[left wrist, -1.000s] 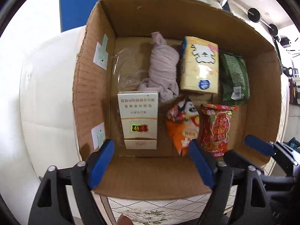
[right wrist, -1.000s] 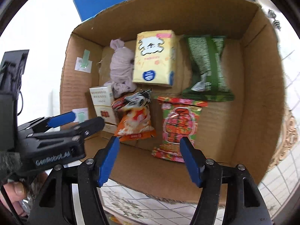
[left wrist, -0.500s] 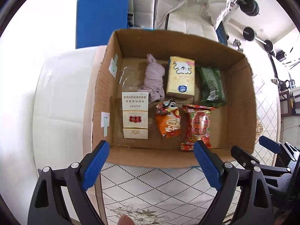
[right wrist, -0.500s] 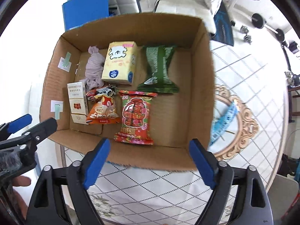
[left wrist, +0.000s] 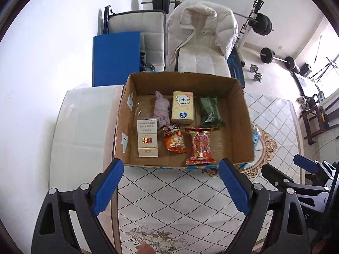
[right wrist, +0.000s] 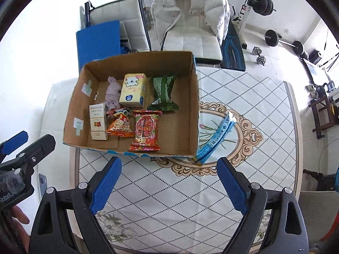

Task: Organize soft objects
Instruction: 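Reach to the blue stick packet and grasp it with the right tool, then carry the blue packet into the box and release it with the right tool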

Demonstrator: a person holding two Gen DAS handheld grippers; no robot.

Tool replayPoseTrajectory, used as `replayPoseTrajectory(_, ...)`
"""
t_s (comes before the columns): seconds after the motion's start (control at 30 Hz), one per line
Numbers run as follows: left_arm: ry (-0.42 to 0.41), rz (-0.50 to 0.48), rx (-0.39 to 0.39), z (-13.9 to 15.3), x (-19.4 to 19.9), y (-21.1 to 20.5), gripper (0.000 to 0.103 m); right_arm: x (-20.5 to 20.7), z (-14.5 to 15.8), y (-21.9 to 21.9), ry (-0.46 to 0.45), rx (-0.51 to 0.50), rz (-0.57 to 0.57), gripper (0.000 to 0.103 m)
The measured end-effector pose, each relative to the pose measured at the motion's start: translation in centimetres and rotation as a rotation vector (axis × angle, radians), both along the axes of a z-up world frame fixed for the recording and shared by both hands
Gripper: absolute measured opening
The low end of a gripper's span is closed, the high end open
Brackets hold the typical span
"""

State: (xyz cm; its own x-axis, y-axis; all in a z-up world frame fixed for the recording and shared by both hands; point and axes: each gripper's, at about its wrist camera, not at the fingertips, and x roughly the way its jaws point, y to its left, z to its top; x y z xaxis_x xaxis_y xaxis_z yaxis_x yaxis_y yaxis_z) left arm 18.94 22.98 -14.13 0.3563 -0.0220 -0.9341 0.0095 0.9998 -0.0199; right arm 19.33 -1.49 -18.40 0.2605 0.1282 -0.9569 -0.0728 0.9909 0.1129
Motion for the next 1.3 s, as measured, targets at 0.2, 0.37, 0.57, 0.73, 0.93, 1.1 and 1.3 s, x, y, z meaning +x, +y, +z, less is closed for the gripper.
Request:
replayPoseTrajectory(0.2,-0.027,-0.017,0.004,1.9,-1.3,-0.9,0.092,-1.5,2.8,-0.9,-0.034,0.04,0.001,0.093)
replayPoseTrajectory(0.37,-0.035,-0.014,-0.004,2.1,-1.0,-1.6,0.092,-1.2,2.8,-2.1,-0.024,0.073,-0.023,0.093)
replayPoseTrajectory(0.57,0.01,-0.012,0.012,-0.8,1.2,-3.1,0.092,1.5,-1.1,-7.5,0.049,0.065,-0.156,0.093)
replayPoseTrajectory(0.73,0.063,-0.01,0.009,-4.6,3.2,-4.2,0.092,5.0,-8.3,-13.4,0.178,0.048,-0.311,0.093)
replayPoseTrajectory(0.93,0.131,-0.014,0.024,-8.8,5.3,-5.5,0.092,8.5,-18.3,-16.1,0.357,0.112,-0.41,0.093)
replayPoseTrajectory(1.1,0.155,-0.022,0.043,-10.7,6.2,-6.2,0.092,9.6,-24.3,-15.0,0.469,0.147,-0.439,0.075)
replayPoseTrajectory(1.3,0.16,-0.029,0.055,-11.3,6.5,-6.3,0.092,9.5,-26.4,-13.1,0.489,0.123,-0.429,0.032)
